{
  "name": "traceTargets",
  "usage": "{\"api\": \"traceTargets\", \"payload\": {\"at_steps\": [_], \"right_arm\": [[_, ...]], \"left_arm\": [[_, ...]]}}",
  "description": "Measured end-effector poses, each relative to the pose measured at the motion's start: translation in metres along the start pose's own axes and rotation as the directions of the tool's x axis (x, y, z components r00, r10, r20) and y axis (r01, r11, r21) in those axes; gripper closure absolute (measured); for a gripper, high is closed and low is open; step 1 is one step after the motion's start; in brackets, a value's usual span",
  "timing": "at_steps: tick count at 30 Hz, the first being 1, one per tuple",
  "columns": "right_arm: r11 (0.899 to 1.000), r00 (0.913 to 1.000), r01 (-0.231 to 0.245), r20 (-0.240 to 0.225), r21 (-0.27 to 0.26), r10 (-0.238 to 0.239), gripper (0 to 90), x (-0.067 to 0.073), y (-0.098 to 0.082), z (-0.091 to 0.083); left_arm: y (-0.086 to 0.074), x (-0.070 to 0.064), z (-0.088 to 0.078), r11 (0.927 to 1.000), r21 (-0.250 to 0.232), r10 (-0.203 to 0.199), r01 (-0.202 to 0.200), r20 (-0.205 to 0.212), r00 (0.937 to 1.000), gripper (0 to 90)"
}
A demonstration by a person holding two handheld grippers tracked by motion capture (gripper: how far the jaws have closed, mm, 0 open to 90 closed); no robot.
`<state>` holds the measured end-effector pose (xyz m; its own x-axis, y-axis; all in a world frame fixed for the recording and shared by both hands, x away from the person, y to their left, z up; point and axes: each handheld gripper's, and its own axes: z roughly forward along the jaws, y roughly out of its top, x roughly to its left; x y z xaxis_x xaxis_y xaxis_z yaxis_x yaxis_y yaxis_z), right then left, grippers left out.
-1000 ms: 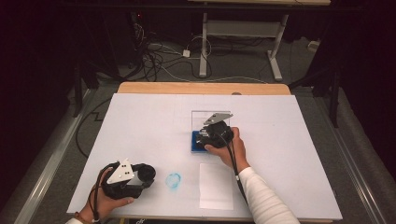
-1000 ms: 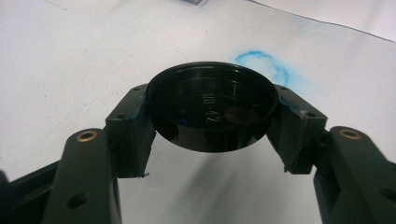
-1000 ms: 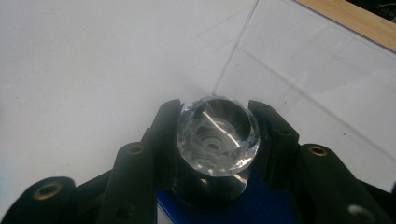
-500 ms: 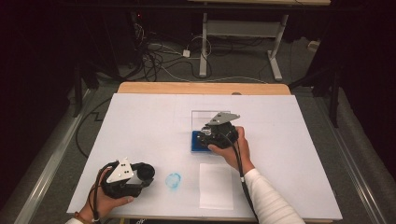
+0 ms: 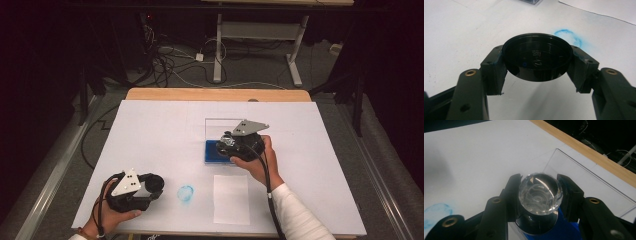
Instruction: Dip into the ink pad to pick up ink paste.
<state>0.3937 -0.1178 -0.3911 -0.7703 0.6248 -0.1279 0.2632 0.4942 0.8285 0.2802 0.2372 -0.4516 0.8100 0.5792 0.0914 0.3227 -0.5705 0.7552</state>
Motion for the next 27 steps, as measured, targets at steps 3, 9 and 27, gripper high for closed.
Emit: {"api": "traceTargets", "payload": {"at_steps": [3, 9, 27], "right_arm": [[1.000, 1.0000, 0.004, 0.002, -0.005, -0.004, 57.2, -0.001, 0.002, -0.005], [1.000, 0.9999, 0.005, 0.013, -0.011, -0.005, 57.2, -0.004, 0.002, -0.013], [1.000, 0.9988, -0.017, 0.046, 0.020, 0.016, 57.2, -0.018, -0.001, -0.016]], "left_arm": [[0.000, 0.000, 0.000, 1.0000, -0.006, -0.003, 0.003, 0.005, 1.0000, 36.3], [0.001, 0.002, -0.001, 0.9999, -0.015, 0.000, 0.000, 0.009, 1.0000, 36.2], [-0.001, 0.002, -0.002, 0.9999, -0.008, 0.006, -0.006, 0.007, 1.0000, 36.3]]}}
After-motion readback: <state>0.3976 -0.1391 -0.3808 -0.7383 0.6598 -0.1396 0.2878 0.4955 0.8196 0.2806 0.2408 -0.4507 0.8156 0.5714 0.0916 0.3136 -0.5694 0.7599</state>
